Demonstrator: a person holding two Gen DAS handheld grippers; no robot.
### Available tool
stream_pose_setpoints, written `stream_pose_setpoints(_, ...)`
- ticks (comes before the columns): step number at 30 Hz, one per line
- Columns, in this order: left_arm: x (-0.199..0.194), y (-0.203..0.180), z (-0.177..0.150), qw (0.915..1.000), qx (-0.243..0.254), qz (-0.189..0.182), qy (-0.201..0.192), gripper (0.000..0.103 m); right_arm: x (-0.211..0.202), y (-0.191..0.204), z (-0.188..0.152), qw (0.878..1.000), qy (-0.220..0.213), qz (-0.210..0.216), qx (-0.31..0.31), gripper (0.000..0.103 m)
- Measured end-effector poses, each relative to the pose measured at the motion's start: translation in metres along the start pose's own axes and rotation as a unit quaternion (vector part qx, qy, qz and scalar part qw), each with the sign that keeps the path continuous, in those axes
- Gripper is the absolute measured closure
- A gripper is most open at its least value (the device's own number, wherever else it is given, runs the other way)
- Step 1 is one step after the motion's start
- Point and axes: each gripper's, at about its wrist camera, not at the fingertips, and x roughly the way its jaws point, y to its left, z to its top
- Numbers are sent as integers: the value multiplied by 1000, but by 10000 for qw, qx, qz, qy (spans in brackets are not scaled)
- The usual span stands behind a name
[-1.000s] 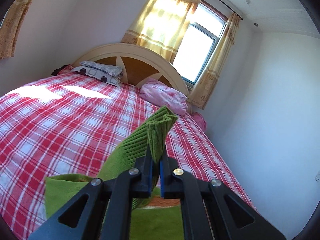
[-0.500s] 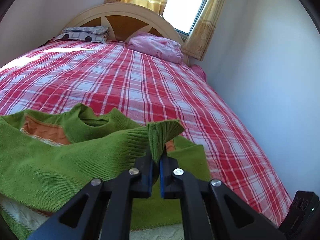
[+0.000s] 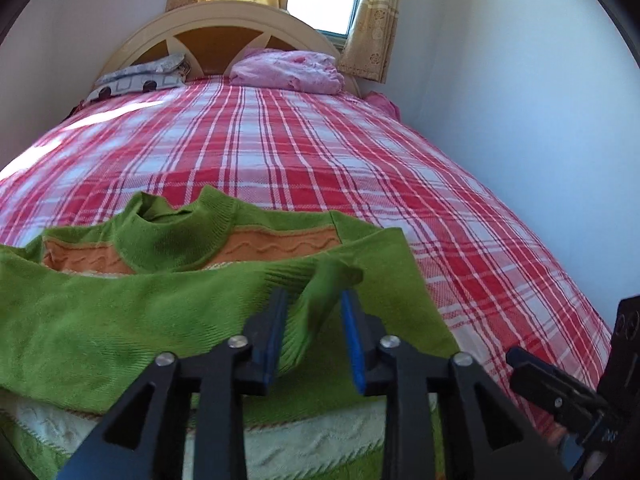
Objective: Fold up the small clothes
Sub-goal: 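Open the left gripper to release the sleeve and withdraw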
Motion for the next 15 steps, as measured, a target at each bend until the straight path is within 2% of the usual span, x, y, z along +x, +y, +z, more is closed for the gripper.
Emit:
stream_pose_setpoints(2,-25,4,-4,9991,299,114,-292,33,-1,1,0,10000,-9,16,-33,21)
stream_pose_setpoints(5,-60,22,-13,9950,663,398,-628,20,-3,4,-1,9999,-19,83,-106,21)
stream_pose_setpoints(7,-72,46,-17,9911,793,804,-699,10,-10,9,-1,9997,-99,132,-205,21)
stream_pose_setpoints(10,-81,96,-21,9790,838,1723,-701,8,-16,25,6,9988,-108,141,-455,21)
stream_pose_setpoints(12,-84,137,-18,9709,562,2232,-658,8,-13,38,13,9983,-29,185,-545,22)
stream_pose_setpoints(15,-87,201,-11,9583,-76,2787,-625,8,6,65,26,9957,336,267,-820,22)
